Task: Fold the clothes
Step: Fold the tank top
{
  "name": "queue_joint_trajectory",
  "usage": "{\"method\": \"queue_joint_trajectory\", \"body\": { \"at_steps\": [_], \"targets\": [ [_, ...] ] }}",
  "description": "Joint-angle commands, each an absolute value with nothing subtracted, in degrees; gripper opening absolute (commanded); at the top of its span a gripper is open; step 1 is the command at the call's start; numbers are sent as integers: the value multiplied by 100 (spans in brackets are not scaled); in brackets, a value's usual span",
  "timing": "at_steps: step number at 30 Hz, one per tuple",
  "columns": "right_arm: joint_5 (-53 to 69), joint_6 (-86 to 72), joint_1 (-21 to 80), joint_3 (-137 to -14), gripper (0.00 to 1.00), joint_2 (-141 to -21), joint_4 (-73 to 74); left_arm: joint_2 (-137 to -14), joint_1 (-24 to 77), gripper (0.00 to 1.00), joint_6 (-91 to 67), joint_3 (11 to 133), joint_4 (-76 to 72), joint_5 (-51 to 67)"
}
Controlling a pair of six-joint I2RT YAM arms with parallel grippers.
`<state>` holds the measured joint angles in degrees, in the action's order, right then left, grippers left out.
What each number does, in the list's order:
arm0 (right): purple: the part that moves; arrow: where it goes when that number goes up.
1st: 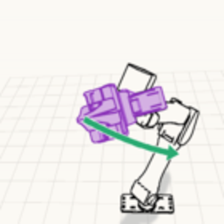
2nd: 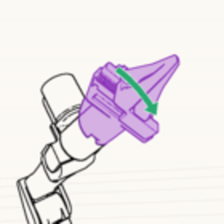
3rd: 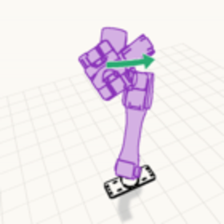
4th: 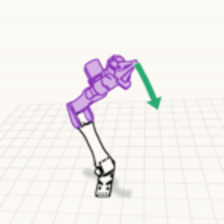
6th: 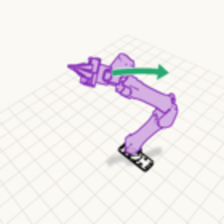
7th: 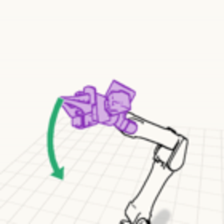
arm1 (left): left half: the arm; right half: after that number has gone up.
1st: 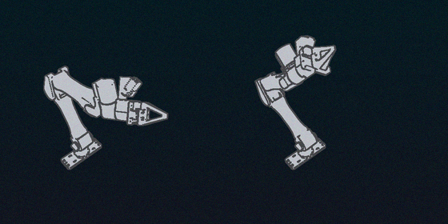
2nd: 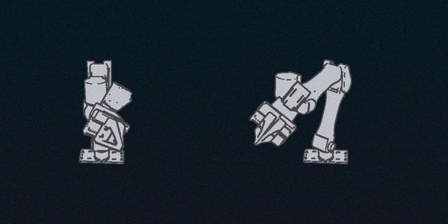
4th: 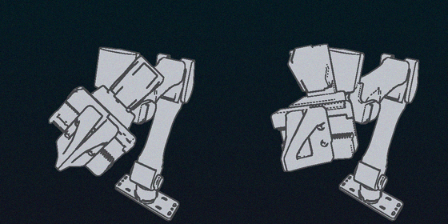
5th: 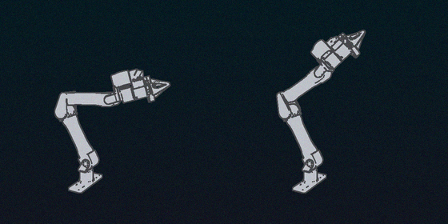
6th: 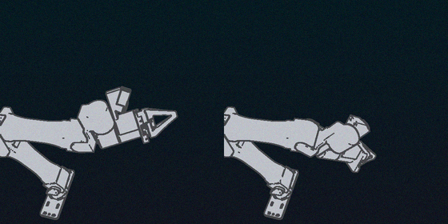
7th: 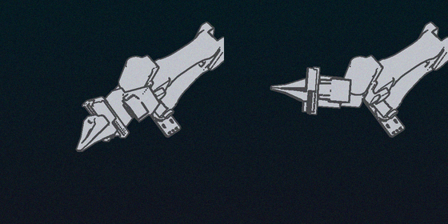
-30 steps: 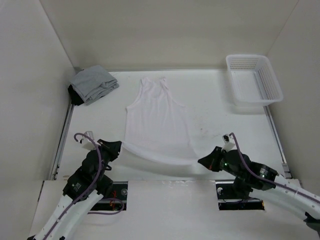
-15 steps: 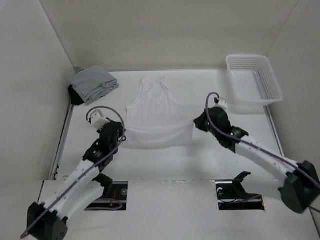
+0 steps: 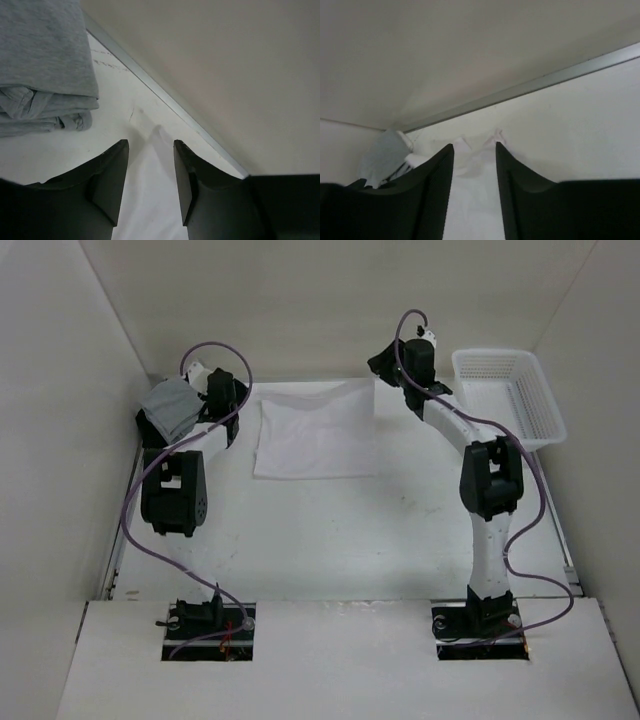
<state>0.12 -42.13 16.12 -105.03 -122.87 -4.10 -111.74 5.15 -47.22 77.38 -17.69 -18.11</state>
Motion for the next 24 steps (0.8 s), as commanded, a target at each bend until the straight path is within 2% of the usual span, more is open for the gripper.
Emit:
{"method": "queue_joint_trajectory", "body": {
  "at_steps": [1,5,7,9,10,12,13,15,19,21,24],
  "targets": [
    [255,-4298,1630,-11005,50,-12674,26,-11076,383,40,-4605,7833,-1643,-1538],
    [132,-4254,1630,-9707,53,-12017,-394,-10057,452,34,-4781,6367,-2275,-1731],
    [-8,-4193,1665,-8601,48,-11385,-781,-9398,715,34,-4895,5278,-2592,-1854],
    [-44,-4192,1709,-7730,35,-10875,-1079,-9002,918,34,-4939,4512,-2715,-1942],
    [-44,-4253,1727,-7117,22,-10568,-1255,-8843,988,35,-5035,4135,-2759,-1934],
    [-9,-4402,1762,-6368,6,-10232,-1484,-8605,1041,37,-5185,3571,-2777,-1838],
    [9,-4464,1788,-6024,4,-10100,-1598,-8552,1024,39,-5186,3394,-2743,-1698],
    [61,-4552,1832,-5504,5,-9950,-1827,-8508,980,42,-5203,3165,-2777,-1233],
    [132,-4667,1929,-4870,18,-9765,-2258,-8691,927,45,-5168,3067,-2786,-827],
    [176,-4702,1929,-4703,25,-9738,-2399,-8911,875,46,-5273,3094,-2873,-678],
    [220,-4781,1929,-4518,31,-9695,-2504,-9175,822,43,-5440,3111,-3119,-493]
  ]
}}
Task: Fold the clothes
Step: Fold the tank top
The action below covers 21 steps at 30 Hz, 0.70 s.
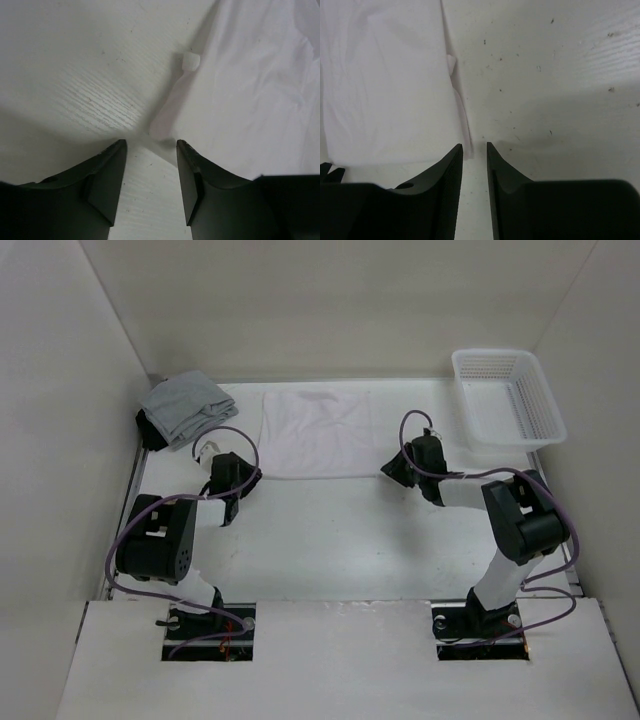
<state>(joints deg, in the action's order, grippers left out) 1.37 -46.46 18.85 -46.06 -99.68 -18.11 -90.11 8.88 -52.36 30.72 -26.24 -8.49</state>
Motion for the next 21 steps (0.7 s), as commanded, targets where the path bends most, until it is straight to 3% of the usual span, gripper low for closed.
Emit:
{"method": "queue_joint_trajectory", "body": {
  "at_steps": [1,4,12,21],
  "targets": [
    [228,-4799,1929,-4474,32,-9694,-2540,-9245,813,41,-5484,3129,-3146,-466],
    [220,-4948,1929,-4316,36,-9694,-2619,-9282,787,30,-5598,3129,-3085,-474],
    [316,-5203,1929,-4271,43,-9870,-2654,-9272,760,16,-5642,3076,-2970,-791],
    [544,-5449,2034,-4016,47,-9746,-3173,-9343,751,9,-5643,3006,-3058,-896]
  ]
}}
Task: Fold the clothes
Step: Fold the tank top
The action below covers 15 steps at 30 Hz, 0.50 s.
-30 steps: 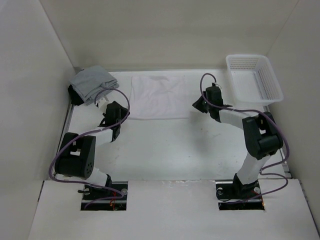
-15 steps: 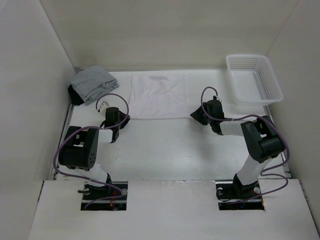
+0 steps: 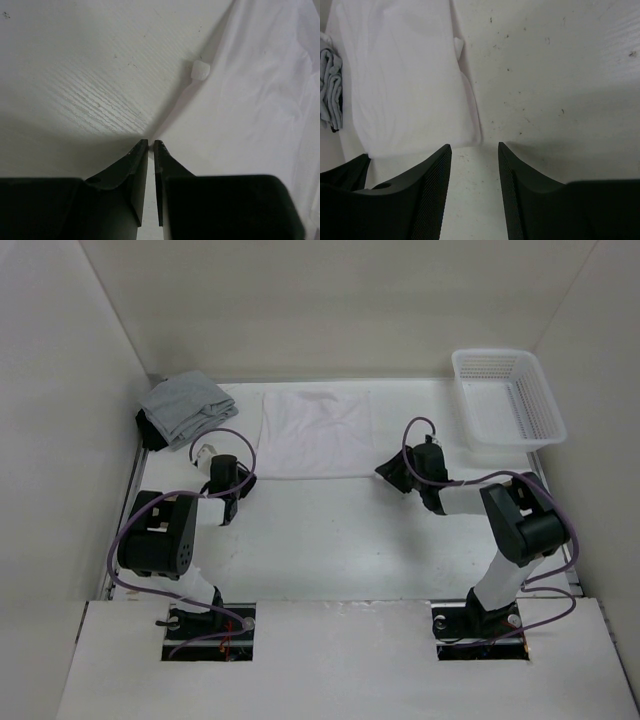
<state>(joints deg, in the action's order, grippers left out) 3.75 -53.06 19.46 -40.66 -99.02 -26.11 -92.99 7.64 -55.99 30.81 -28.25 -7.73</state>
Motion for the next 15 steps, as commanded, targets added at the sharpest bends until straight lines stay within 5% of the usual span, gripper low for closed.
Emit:
{"method": "queue_joint_trajectory", "body": {
  "at_steps": [1,15],
  "targets": [
    [615,-5449,2034,-4060,47,-9825,-3190,-9369,760,8,-5643,2997,-3102,-896],
    [949,-5818,2026,-4350,36,-10538,-3296,-9422,769,2,-5651,2962,-3287,-844]
  ]
}}
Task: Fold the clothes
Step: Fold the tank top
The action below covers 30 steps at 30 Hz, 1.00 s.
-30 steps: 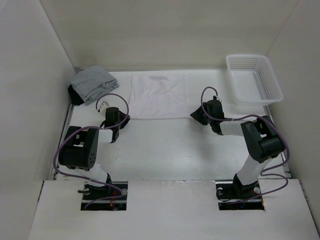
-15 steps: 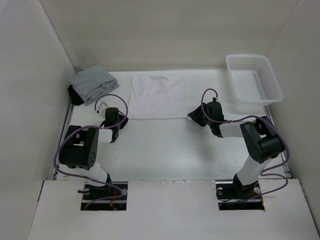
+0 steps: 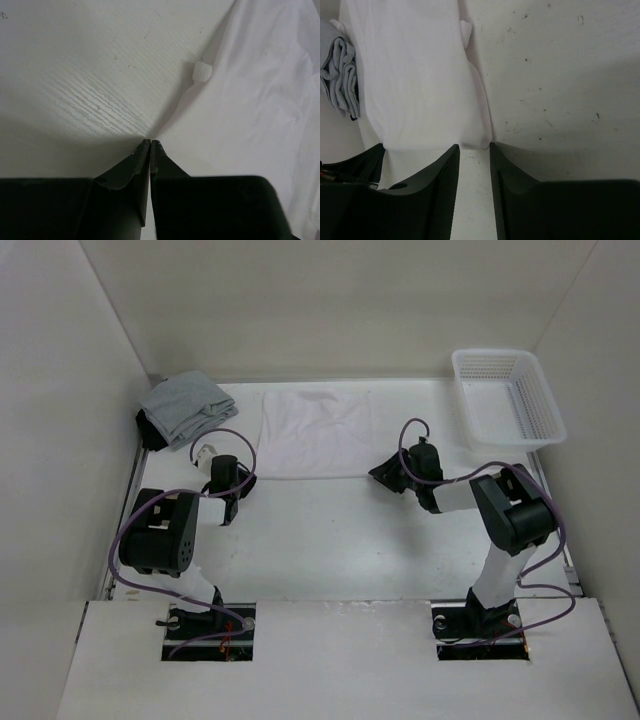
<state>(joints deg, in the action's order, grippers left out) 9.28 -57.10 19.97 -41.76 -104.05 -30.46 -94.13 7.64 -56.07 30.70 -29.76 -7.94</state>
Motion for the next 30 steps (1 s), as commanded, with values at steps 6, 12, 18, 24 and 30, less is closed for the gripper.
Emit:
{"method": "queue_joint_trajectory", "body": {
  "at_steps": [6,12,18,24,30],
  "targets": [
    [475,-5897,2026,-4430,20,-10591,-3278,-9483,795,0,-5722,2980,-3480,-800],
    [422,-5845,2034,-4412,3,-10486,-3401,-9273,795,0,-5757,2883,-3639,-738],
    [238,-5582,2140,-3868,1,-9214,-3323,-7756,830,0,-5722,2611,-3219,-616],
    [-368,-4844,2666,-3437,1,-6456,-1691,-4743,874,0,-5696,2776,-1252,-167],
    [-1712,-4237,3825,-4138,1,-3659,1051,-2437,1146,0,-5458,3733,1086,-228]
  ]
}}
